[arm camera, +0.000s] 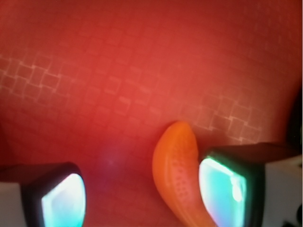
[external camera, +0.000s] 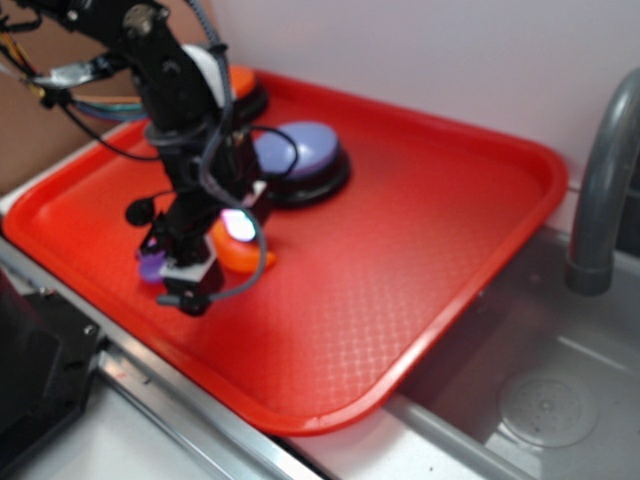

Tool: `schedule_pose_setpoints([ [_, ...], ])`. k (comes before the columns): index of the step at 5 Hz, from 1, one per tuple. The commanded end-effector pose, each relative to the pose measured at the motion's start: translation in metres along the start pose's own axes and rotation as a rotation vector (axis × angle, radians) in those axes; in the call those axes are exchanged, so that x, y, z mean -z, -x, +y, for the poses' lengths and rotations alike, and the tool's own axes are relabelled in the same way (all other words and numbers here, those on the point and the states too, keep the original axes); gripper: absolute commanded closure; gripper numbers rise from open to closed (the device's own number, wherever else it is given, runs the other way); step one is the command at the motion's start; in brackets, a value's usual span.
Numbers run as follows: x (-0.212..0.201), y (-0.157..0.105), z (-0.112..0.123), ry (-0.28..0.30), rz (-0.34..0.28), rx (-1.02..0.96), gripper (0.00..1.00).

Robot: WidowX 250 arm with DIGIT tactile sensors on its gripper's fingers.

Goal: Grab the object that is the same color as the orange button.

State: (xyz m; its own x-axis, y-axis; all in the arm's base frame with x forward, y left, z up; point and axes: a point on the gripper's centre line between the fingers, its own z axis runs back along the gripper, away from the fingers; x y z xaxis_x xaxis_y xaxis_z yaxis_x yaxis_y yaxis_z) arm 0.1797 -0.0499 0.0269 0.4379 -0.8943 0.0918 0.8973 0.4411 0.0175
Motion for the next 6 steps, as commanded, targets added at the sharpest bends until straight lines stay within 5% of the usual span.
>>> schedule_pose_setpoints([
  [1, 0.001, -0.003, -0.002, -0.022, -0.015, 0.006, 0.0],
  [2, 0.005, -0.003, -0.001, -0.017, 0.014, -0.001, 1.0],
  [6, 0.014, -0.005, 0.001, 0.006, 0.038, -0.027, 1.0],
])
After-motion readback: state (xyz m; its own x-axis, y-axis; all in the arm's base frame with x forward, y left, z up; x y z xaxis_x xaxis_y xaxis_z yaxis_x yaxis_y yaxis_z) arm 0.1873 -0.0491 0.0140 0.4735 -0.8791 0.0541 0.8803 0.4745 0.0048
